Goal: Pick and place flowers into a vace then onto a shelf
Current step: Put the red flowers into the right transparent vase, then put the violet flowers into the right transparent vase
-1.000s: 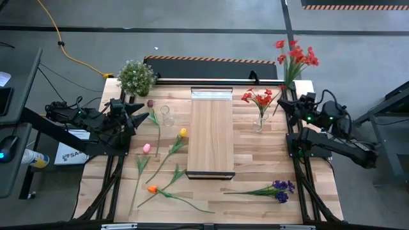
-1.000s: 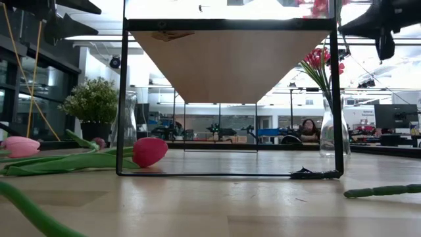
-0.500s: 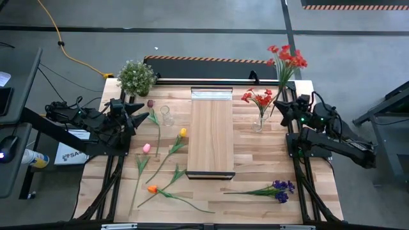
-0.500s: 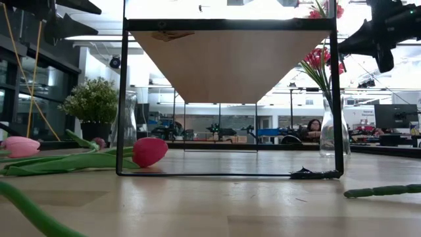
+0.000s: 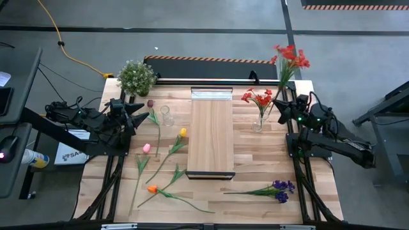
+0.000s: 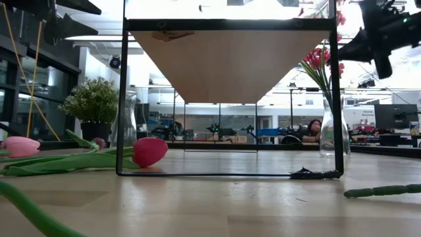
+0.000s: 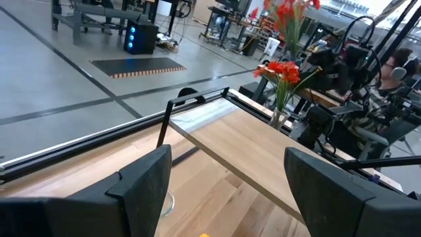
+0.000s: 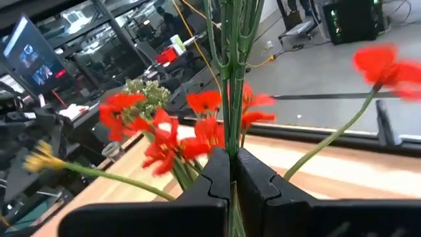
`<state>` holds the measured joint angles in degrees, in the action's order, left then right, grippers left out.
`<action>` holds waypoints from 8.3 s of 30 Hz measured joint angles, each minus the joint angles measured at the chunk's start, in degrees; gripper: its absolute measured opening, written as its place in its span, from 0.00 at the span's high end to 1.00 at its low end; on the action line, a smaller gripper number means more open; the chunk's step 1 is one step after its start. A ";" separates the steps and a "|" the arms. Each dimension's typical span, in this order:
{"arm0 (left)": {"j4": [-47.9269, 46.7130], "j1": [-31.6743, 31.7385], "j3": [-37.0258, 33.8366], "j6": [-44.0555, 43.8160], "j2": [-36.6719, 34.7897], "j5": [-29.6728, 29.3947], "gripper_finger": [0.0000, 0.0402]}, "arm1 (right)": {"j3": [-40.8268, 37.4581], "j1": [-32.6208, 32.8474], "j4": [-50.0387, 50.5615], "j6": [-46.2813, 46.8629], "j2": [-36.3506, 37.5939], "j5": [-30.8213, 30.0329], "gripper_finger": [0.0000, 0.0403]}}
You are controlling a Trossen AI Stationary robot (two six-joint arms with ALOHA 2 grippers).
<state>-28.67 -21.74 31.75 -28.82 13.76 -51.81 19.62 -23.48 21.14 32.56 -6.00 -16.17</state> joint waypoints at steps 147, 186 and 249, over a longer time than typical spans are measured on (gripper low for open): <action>-0.24 -0.02 0.00 0.02 -0.02 0.09 0.19 | -3.61 39.64 3.46 10.97 -16.44 -43.57 0.87; -0.25 -0.01 0.00 0.04 -0.02 0.09 0.19 | -3.61 39.65 -3.27 4.58 -13.38 -43.42 0.79; 0.93 -0.01 0.02 -0.20 -0.02 0.22 0.19 | -3.61 39.66 -69.80 -62.14 -9.62 -25.83 0.79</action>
<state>-27.74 -21.75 31.76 -29.02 13.74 -51.59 16.01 16.18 -48.66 -29.58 -15.62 -42.00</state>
